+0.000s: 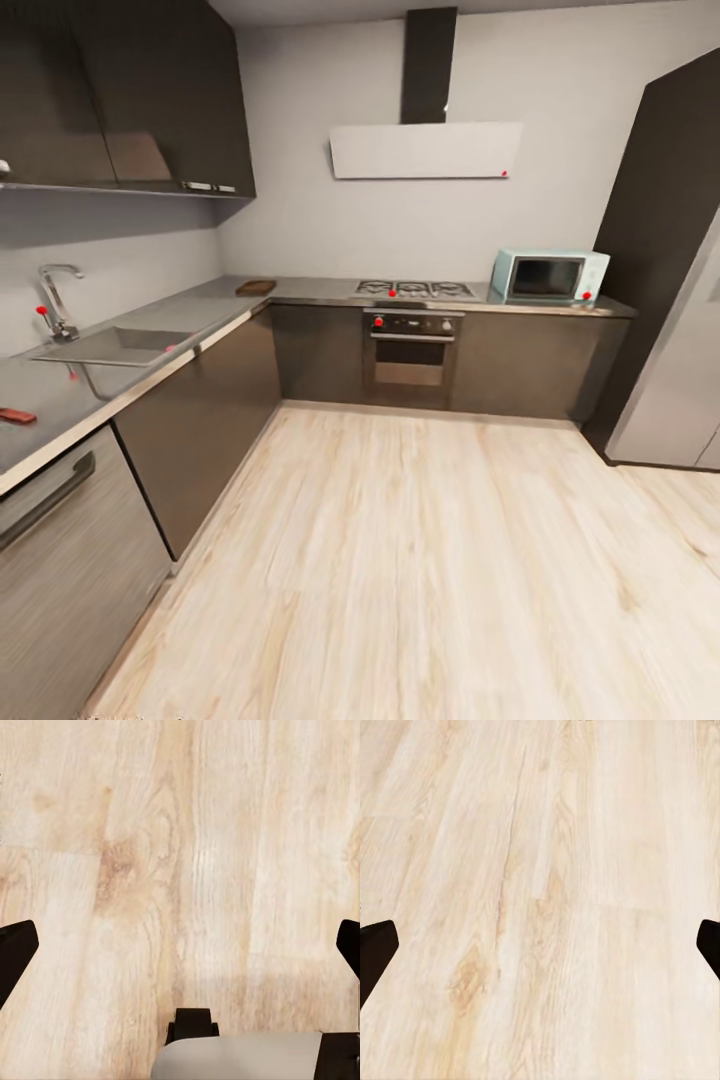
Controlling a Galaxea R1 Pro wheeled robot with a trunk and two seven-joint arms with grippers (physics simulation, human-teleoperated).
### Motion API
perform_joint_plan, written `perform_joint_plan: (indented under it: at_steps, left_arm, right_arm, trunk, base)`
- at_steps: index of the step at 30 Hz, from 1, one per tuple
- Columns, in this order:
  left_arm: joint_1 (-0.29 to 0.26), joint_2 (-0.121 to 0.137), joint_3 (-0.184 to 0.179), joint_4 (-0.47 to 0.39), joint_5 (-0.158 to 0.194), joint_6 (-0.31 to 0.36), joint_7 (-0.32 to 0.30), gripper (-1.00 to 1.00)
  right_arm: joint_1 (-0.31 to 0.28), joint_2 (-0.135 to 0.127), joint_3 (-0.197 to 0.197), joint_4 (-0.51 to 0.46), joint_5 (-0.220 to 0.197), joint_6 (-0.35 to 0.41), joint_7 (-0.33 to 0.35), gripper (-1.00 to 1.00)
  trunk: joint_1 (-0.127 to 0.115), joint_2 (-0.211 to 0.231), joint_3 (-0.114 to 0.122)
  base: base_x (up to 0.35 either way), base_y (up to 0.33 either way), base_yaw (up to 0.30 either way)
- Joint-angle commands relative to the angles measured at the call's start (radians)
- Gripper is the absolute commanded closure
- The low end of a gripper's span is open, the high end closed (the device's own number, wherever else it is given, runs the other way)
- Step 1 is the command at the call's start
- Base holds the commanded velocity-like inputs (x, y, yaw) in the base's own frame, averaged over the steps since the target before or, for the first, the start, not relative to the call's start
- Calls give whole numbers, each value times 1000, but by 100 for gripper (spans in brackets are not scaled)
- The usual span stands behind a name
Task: In the kitchen, take the Vidalia onion out of the sink, dice it on the chopping board with the paring knife, put the diced onion into the bowl on the countertop, then place both the paring knife and the chopping board into the sink.
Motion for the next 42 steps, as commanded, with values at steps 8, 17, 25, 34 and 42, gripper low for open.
perform_joint_plan:
  at_steps: [8, 17, 25, 34, 42]
  left_arm:
    - [0, 0, 0, -1, 0, -2, 0, -100]
    - [0, 0, 0, -1, 0, -2, 0, -100]
    - [0, 0, 0, -1, 0, -2, 0, -100]
    - [0, 0, 0, 0, 0, -2, 0, -100]
    - [0, 0, 0, 0, 0, -2, 0, -100]
  right_arm:
    - [0, 0, 0, 1, 0, -3, -1, -100]
    - [0, 0, 0, 1, 0, -3, -1, -100]
    - [0, 0, 1, 1, 0, -3, -1, -100]
    - [0, 0, 1, 1, 0, -3, -1, -100]
    - [0, 0, 1, 2, 0, -3, -1, -100]
  trunk:
    - [0, 0, -4]
    - [0, 0, -7]
    - [0, 0, -10]
    - [0, 0, -13]
    - [0, 0, -16]
  base:
    - [148, -168, 275]
    - [148, -168, 275]
    - [148, -168, 275]
    - [148, -169, 275]
    - [148, -168, 275]
